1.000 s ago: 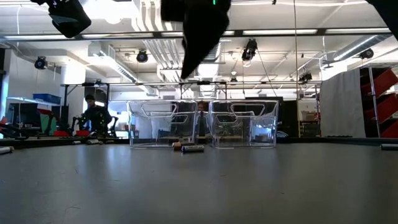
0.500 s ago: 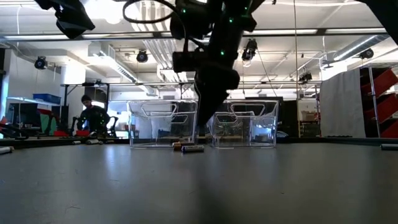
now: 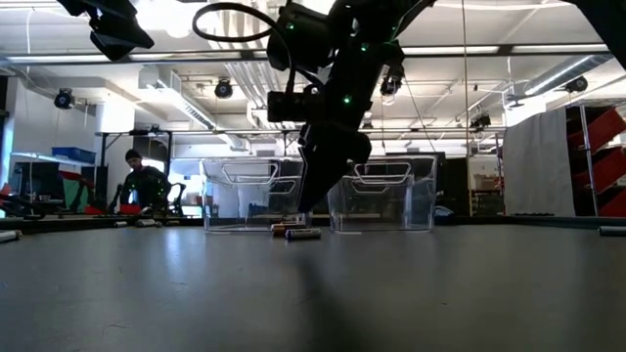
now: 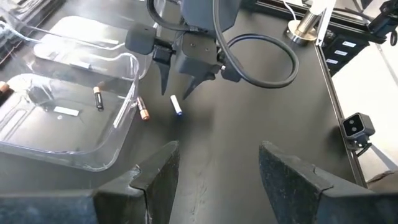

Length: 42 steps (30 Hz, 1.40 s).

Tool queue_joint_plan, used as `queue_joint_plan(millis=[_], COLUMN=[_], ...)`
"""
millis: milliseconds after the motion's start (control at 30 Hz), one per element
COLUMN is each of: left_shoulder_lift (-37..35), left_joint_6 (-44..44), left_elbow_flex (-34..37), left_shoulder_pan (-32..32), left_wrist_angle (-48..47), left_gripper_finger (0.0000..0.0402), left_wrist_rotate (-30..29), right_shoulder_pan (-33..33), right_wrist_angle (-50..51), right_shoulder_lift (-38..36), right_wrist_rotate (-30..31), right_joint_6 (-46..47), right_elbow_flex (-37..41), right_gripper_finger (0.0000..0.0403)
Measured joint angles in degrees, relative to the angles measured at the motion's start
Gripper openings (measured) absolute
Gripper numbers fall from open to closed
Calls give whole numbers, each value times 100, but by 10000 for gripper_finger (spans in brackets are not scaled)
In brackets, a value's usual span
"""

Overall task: Sort batteries
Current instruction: Put the white battery into the right transparent bin

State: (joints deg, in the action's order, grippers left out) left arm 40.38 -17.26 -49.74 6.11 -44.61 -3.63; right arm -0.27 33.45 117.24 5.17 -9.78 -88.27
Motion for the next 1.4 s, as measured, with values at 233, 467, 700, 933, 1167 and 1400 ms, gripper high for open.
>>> queue_joint_plan(millis=[233, 467, 700, 933, 1167, 1400], left_shoulder_lift=[-31, -49, -92, -305, -518, -746], left_joint_6=[0, 0, 80, 122, 200, 345], left_elbow_flex=[-2, -2, -2, -2, -2, -2], left_shoulder_pan=[0, 0, 0, 0, 0, 0], left_wrist_angle=[1, 1, 1, -148, -351, -502], left_gripper_finger=[198, 198, 198, 198, 198, 198], left_wrist_rotate=[-1, -42, -42, -38, -36, -38], right_shoulder_pan=[8, 41, 234, 368, 360, 313], right_wrist_angle=[369, 1060, 1030, 1006, 970, 933], right_shoulder_lift=[-3, 6, 69, 397, 578, 657], right_wrist_rotate=[-70, 1, -108, -125, 75, 108], right_joint_6=[-9, -60, -66, 163, 189, -179], right_elbow_flex=[-278, -847, -896, -836, -859, -874], right_gripper_finger=[154, 153, 158, 145, 132, 125])
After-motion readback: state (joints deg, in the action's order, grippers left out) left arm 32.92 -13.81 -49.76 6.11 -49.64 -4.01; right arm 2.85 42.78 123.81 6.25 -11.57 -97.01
